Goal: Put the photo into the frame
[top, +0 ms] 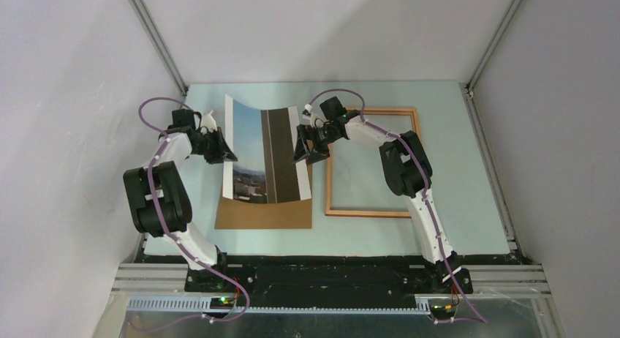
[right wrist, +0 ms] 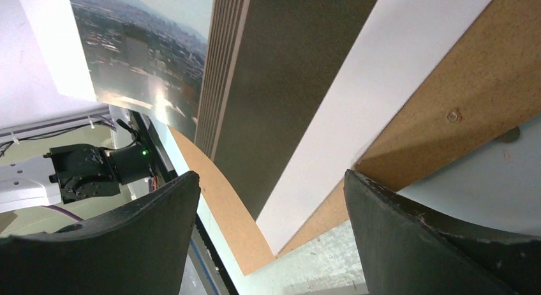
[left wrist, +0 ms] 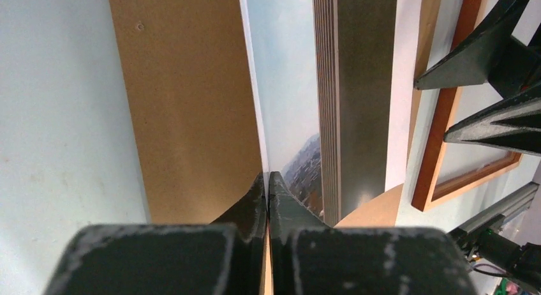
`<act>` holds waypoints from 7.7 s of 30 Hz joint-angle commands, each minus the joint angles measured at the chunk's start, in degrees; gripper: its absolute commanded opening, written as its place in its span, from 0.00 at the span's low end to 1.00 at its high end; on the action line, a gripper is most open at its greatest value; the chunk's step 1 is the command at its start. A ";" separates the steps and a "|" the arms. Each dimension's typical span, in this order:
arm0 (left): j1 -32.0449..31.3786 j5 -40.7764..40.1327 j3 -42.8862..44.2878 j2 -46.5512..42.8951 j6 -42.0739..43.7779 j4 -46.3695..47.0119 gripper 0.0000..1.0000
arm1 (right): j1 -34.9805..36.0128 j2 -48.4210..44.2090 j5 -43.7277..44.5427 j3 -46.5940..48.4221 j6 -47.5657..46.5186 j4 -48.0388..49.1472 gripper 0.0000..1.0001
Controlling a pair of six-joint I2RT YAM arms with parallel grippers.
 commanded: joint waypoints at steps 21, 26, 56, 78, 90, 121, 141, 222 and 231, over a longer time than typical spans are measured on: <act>-7.04 -21.81 18.46 -25.59 8.63 -14.79 0.00 | -2.26 -23.58 2.49 -6.24 1.43 1.35 0.97; -23.16 -44.85 21.55 -26.59 14.01 -17.38 0.00 | -3.63 -26.46 0.99 -10.63 5.56 6.89 0.96; -45.43 -27.50 34.27 13.22 -9.17 -14.10 0.00 | -14.90 -27.23 0.32 -33.28 26.22 34.92 0.97; -53.39 -30.02 27.84 15.47 -13.75 -6.12 0.07 | -16.48 -20.33 0.57 -34.65 29.37 37.67 0.92; -55.67 -28.83 30.48 17.91 -13.71 -6.17 0.39 | -15.50 -18.45 0.23 -35.27 29.34 38.36 0.71; -53.50 -32.59 26.43 -3.37 3.54 -6.17 0.89 | -34.11 -26.22 -7.40 -32.58 -3.05 2.32 0.00; -52.28 -32.64 25.71 -2.44 5.76 -6.20 0.88 | -44.32 -10.25 2.45 -4.09 -39.54 -39.80 0.00; -52.31 -33.30 24.66 -0.93 7.16 -6.33 0.88 | -40.49 -2.57 6.60 8.05 -34.85 -31.67 0.32; -52.31 -33.30 24.47 -1.03 7.14 -6.28 0.88 | -40.54 -3.47 7.71 7.61 -34.70 -31.44 0.42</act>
